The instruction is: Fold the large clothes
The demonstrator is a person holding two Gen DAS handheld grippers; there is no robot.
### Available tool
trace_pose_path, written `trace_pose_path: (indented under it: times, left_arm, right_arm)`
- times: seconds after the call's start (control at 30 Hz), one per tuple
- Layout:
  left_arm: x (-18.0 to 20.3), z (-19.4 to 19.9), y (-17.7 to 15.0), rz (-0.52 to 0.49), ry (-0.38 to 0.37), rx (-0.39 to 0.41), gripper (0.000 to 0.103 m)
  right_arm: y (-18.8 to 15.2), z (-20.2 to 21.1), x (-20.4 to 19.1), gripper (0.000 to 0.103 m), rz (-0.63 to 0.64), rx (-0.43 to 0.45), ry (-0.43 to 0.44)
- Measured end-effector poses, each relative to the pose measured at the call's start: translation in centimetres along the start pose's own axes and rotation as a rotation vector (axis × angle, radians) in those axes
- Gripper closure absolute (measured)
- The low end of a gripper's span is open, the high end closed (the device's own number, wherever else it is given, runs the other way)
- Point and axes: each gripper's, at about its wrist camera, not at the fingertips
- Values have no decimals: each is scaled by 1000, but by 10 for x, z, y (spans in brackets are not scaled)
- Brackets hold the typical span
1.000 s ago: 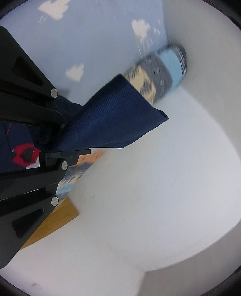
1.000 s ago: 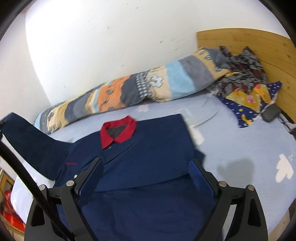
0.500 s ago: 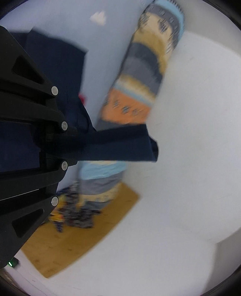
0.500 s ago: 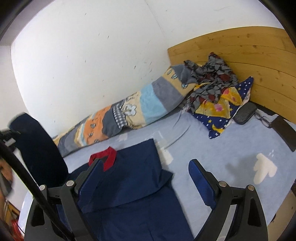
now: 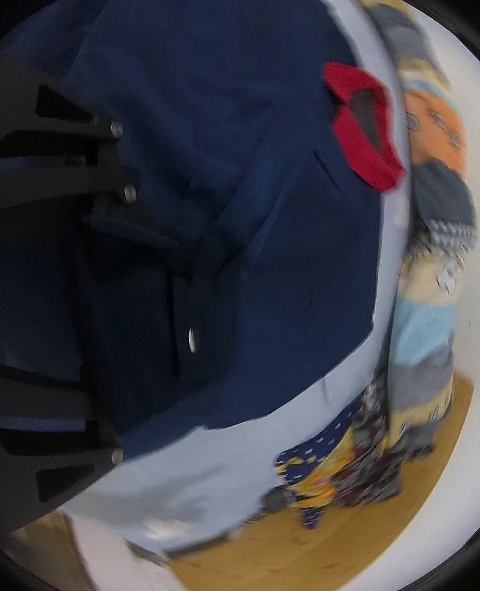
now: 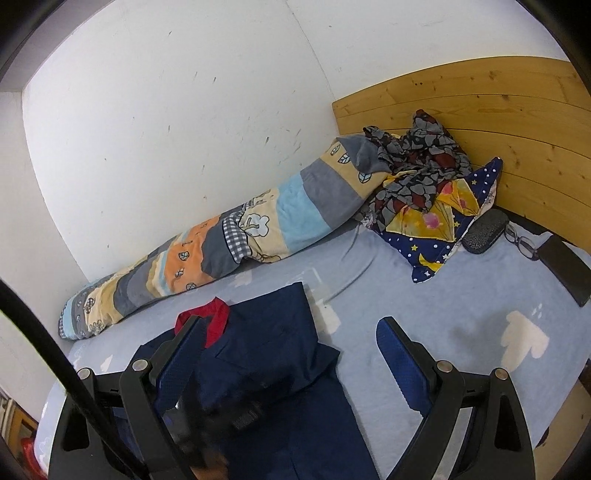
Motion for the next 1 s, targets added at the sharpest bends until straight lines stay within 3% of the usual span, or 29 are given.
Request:
trace_pose_path:
  times: [0.03,0.13,0.23,0.4,0.5,0.53,0.63,0.73,0.83,0.9,1.0]
  left_arm:
    - [4,7,-2,-43,-15,11,27]
    - [6,41,-6,-123,-112,52,24]
    - [-20,80,-5,-168,-108,145,19]
    - [-123,110,7,-64,47,202,17]
    - [-198,99,1,50,228,149,17]
    - [-222,96,-6,86,267,130,17]
    - [-294,83,-35,182,366,47,17]
    - [-345,71,-66,249,417,-25,16]
    - [-371,77,-87,293,354,-2,16]
    - [-373,82,-88,267,377,-6,16]
    - [-361,93,-84,232,423,36,16]
  right_arm:
    - [0,0,0,7,0,2,-2]
    - [0,-2,1,7,-4,10,-10]
    - [-1,-8,2,7,-17,-5,-2]
    - [-12,-34,-8,7,9,-85,15]
    - [-27,-64,-18,7,19,-180,56]
    - [-36,-79,-22,10,16,-231,78]
    - [-61,-121,-27,41,-19,-384,159]
    - [-93,-159,-24,43,-66,-530,153]
    - [-124,-191,-13,43,-72,-650,82]
    - [-145,-208,1,44,-86,-730,33]
    - [-144,-203,-6,44,-55,-721,-18]
Point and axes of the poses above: each gripper's, at about its wrist camera, not at the fingertips, and z roughly against the way its jaws point, x to its right, y to its top, and after that the axes turned 13 degrees about y, right-handed
